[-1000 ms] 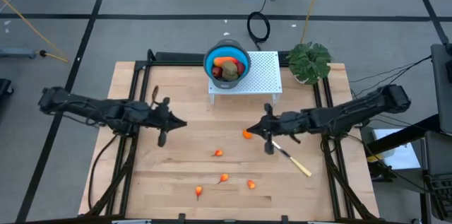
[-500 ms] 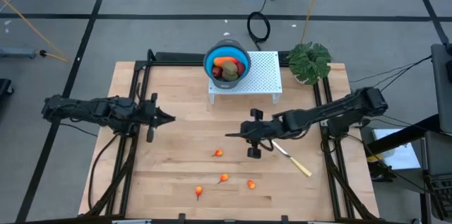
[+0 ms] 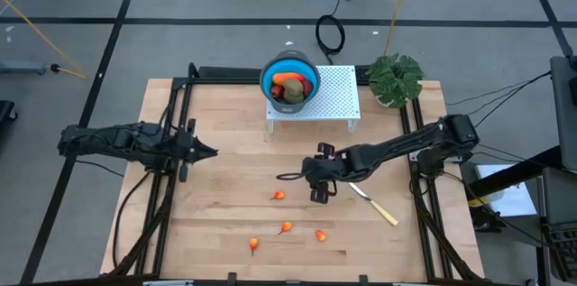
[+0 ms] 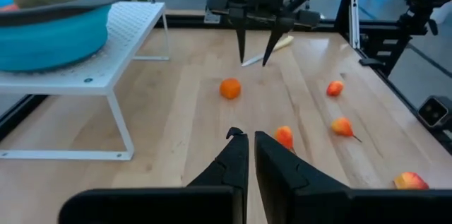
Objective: Pick & Place Fruit
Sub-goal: Put the orange into the blue strainer bowl on the shelf
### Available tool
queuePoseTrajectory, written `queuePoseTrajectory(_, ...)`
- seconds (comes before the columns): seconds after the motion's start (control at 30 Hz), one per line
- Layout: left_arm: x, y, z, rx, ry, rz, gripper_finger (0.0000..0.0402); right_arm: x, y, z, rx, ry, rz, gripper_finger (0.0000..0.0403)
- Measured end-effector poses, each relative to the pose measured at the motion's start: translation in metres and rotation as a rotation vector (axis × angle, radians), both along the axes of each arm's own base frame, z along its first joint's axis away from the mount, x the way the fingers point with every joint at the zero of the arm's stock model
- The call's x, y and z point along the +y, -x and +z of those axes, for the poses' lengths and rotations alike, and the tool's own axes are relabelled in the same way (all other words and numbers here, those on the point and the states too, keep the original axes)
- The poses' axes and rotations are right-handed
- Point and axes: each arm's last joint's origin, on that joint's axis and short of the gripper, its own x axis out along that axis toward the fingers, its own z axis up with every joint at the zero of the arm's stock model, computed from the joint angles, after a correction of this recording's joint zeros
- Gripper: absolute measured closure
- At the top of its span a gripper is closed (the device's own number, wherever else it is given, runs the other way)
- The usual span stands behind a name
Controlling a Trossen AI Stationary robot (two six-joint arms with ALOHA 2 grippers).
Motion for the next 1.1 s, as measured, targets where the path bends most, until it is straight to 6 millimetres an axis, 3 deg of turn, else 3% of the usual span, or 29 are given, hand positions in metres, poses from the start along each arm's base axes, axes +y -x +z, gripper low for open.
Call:
queuePoseTrajectory(0.23,0.000,0.001,-0.003,0.034,-0.003,-0.001,0.0387,-0.006,-0.006,-0.019,0.060,0.019,-0.011,0.0164)
queuePoseTrajectory(0.47,0.000,0.001,-0.003,0.034,-0.004,-0.001,0.0395,-0.011,-0.011,-0.035,0.112,0.037,-0.018,0.0125)
queuePoseTrajectory(0.77,0.000,0.001,-0.003,0.034,-0.004,-0.002,0.0373,-0.027,-0.011,-0.043,0.169,0.019,-0.074,0.0116)
queuePoseTrajectory(1.1,0.000,0.001,-0.003,0.034,-0.005,-0.001,0.0369,-0.030,-0.005,-0.058,0.215,-0.003,-0.109,0.0117)
